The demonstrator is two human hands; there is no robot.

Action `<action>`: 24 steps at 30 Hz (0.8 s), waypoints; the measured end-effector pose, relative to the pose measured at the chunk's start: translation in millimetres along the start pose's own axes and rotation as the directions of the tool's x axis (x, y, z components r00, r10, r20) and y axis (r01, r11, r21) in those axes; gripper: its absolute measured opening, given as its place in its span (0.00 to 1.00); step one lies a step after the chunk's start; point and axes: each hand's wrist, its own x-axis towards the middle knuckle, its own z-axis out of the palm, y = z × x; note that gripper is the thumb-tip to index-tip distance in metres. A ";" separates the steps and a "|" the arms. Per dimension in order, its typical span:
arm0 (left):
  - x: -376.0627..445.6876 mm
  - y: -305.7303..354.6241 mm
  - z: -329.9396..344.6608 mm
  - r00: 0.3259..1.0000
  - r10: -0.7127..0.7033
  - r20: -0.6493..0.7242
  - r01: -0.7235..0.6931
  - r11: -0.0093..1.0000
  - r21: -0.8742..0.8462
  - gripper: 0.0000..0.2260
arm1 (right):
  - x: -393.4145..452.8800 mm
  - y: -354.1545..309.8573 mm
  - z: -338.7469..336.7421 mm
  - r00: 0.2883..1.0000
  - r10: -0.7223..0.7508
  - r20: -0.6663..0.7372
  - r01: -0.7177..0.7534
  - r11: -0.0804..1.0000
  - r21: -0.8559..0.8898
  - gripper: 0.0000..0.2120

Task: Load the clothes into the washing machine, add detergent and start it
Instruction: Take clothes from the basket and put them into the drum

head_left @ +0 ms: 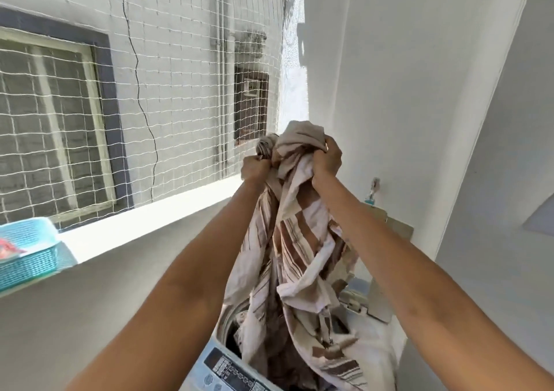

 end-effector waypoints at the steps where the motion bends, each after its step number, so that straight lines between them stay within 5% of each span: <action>1: -5.7 -15.9 6.2 0.999 -0.046 0.016 0.046 0.999 0.008 0.19 | -3.4 15.6 -7.5 1.000 0.023 -0.004 -0.023 0.998 -0.061 0.21; 5: -29.9 -72.9 29.7 0.982 -0.152 0.110 0.143 0.986 0.080 0.19 | -16.7 74.3 -42.9 0.995 0.100 0.029 -0.088 0.958 -0.272 0.20; 8: -36.8 -108.4 38.0 0.971 -0.172 0.169 0.098 0.922 0.375 0.18 | -23.0 109.7 -66.6 0.992 0.124 0.007 -0.113 0.922 -0.370 0.22; 15: -57.5 -153.3 42.6 0.942 -0.185 0.278 -0.098 0.643 0.760 0.21 | -17.1 132.7 -101.5 0.997 0.050 0.053 -0.017 0.868 -0.496 0.22; 19: -63.9 -180.8 35.8 0.843 -0.393 0.368 -0.230 0.356 0.906 0.31 | -25.4 145.3 -102.0 0.989 0.078 0.122 0.016 0.780 -0.626 0.21; 21: -61.5 -181.8 32.9 0.843 -0.394 0.367 -0.174 0.446 0.878 0.32 | -37.0 152.5 -97.0 0.987 0.104 0.126 0.004 0.759 -0.652 0.19; 24: -63.7 -169.1 34.5 0.825 -0.171 0.539 -0.188 0.816 0.546 0.30 | -51.3 164.8 -85.4 0.962 0.190 0.194 -0.012 0.744 -0.669 0.16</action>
